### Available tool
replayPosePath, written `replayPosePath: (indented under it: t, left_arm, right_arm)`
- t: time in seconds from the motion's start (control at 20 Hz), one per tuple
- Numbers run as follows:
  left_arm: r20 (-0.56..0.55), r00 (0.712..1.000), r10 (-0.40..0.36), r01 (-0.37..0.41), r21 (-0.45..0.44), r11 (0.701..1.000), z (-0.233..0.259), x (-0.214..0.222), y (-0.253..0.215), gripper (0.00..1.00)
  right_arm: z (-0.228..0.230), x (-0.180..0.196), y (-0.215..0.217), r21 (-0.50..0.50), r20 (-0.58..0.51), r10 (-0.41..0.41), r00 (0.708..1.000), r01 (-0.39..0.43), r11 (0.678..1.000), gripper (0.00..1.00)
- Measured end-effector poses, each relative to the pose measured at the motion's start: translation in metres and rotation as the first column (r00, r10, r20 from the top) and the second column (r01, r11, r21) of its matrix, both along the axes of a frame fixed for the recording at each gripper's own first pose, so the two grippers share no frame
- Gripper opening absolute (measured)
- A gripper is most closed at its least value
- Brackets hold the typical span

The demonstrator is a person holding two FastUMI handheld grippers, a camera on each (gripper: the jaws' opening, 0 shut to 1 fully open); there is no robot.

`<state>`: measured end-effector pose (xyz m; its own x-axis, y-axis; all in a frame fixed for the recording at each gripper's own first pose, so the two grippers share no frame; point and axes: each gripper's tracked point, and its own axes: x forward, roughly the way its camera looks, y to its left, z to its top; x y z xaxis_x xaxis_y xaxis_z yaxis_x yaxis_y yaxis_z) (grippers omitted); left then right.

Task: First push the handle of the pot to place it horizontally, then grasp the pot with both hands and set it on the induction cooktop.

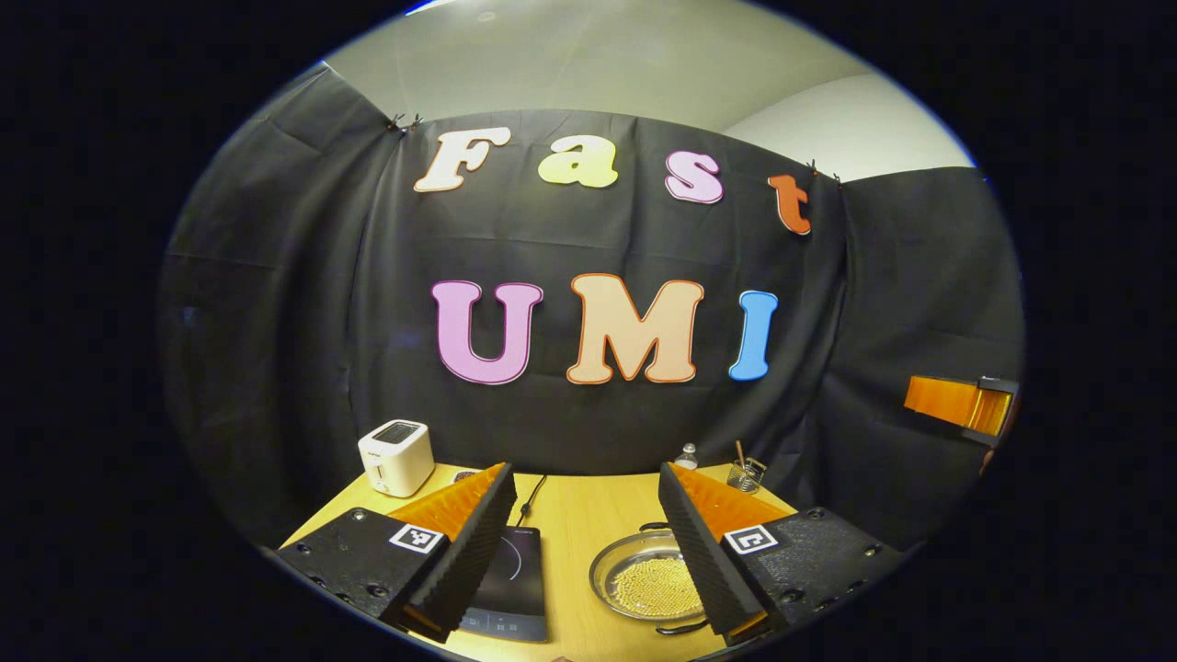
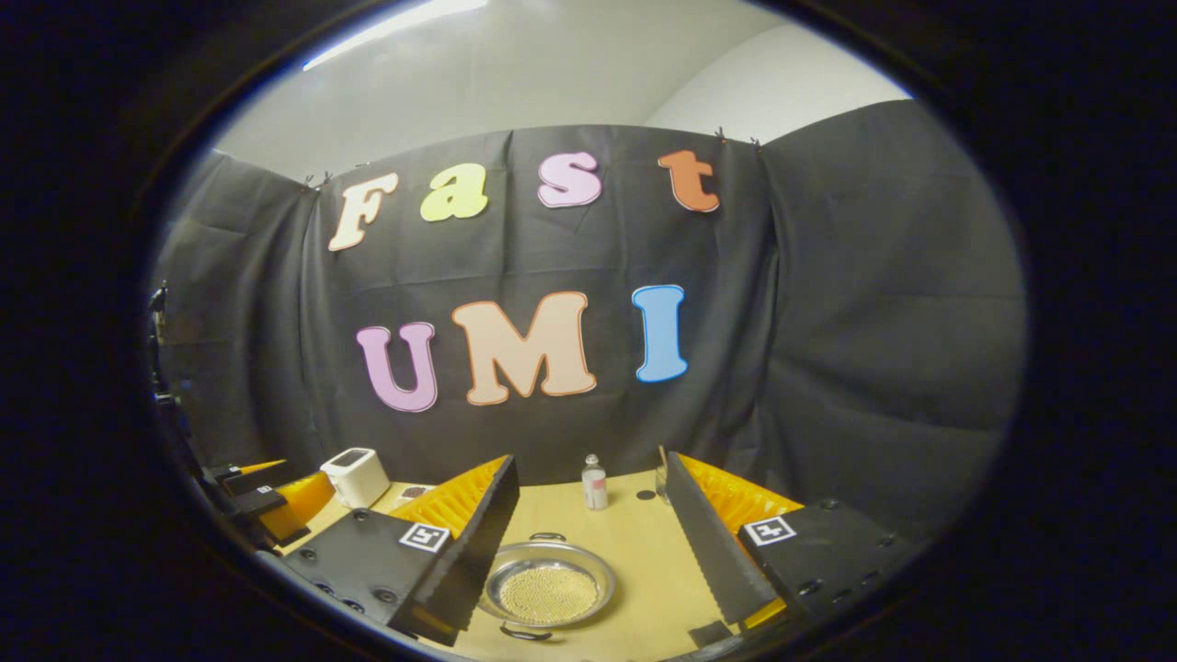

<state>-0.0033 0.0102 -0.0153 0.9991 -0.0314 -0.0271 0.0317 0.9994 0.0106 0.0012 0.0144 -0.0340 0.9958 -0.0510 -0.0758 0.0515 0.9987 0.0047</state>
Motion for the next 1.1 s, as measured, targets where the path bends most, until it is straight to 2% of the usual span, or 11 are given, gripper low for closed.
replayPosePath:
  t: [0.1, 0.15, 0.2, 0.5, 0.55, 0.65, 0.7, 0.75, 0.95, 1.05, 1.1]
  left_arm:
    - [-0.006, 1.000, 0.009, -0.009, 0.001, 1.000, -0.003, -0.002, 0.007, 0.95]
    - [-0.010, 1.000, 0.014, -0.014, 0.001, 1.000, -0.005, -0.003, 0.011, 0.91]
    - [-0.014, 1.000, 0.020, -0.020, 0.000, 1.000, -0.007, -0.005, 0.015, 0.95]
    - [-0.036, 0.997, 0.065, -0.065, 0.000, 0.998, -0.017, -0.014, 0.045, 0.95]
    - [-0.036, 0.997, 0.074, -0.074, 0.002, 0.997, -0.019, -0.015, 0.051, 0.91]
    - [-0.035, 0.995, 0.090, -0.090, -0.002, 0.996, -0.020, -0.017, 0.061, 0.91]
    - [-0.035, 0.995, 0.098, -0.098, -0.007, 0.995, -0.021, -0.018, 0.067, 0.95]
    - [-0.033, 0.994, 0.106, -0.107, -0.011, 0.994, -0.023, -0.020, 0.072, 0.91]
    - [-0.034, 0.987, 0.156, -0.156, 0.002, 0.988, -0.027, -0.032, 0.100, 0.91]
    - [-0.037, 0.984, 0.176, -0.176, 0.007, 0.984, -0.029, -0.037, 0.110, 0.95]
    - [-0.039, 0.982, 0.182, -0.182, 0.007, 0.983, -0.030, -0.040, 0.115, 0.91]
  right_arm:
    - [-0.006, 0.000, 0.000, -0.007, -0.011, -0.006, 1.000, 0.006, 1.000, 0.93]
    - [-0.008, 0.000, 0.000, -0.015, -0.016, -0.010, 1.000, 0.010, 1.000, 0.93]
    - [-0.010, 0.000, 0.001, -0.022, -0.020, -0.011, 1.000, 0.011, 1.000, 1.00]
    - [-0.020, 0.003, 0.013, -0.042, -0.038, -0.007, 0.999, 0.005, 0.999, 0.99]
    - [-0.022, 0.003, 0.017, -0.033, -0.040, -0.004, 0.999, 0.003, 0.999, 0.93]
    - [-0.024, 0.006, 0.025, -0.007, -0.040, -0.001, 0.999, 0.000, 1.000, 0.72]
    - [-0.026, 0.006, 0.028, 0.000, -0.047, -0.002, 0.999, 0.002, 1.000, 0.62]
    - [-0.029, 0.008, 0.031, 0.006, -0.051, 0.004, 0.999, -0.003, 1.000, 0.60]
    - [-0.044, 0.012, 0.050, 0.003, -0.088, 0.038, 0.995, -0.038, 0.999, 0.53]
    - [-0.053, 0.019, 0.055, -0.010, -0.099, 0.024, 0.995, -0.025, 1.000, 0.52]
    - [-0.059, 0.024, 0.060, 0.002, -0.114, 0.049, 0.992, -0.049, 0.999, 0.36]
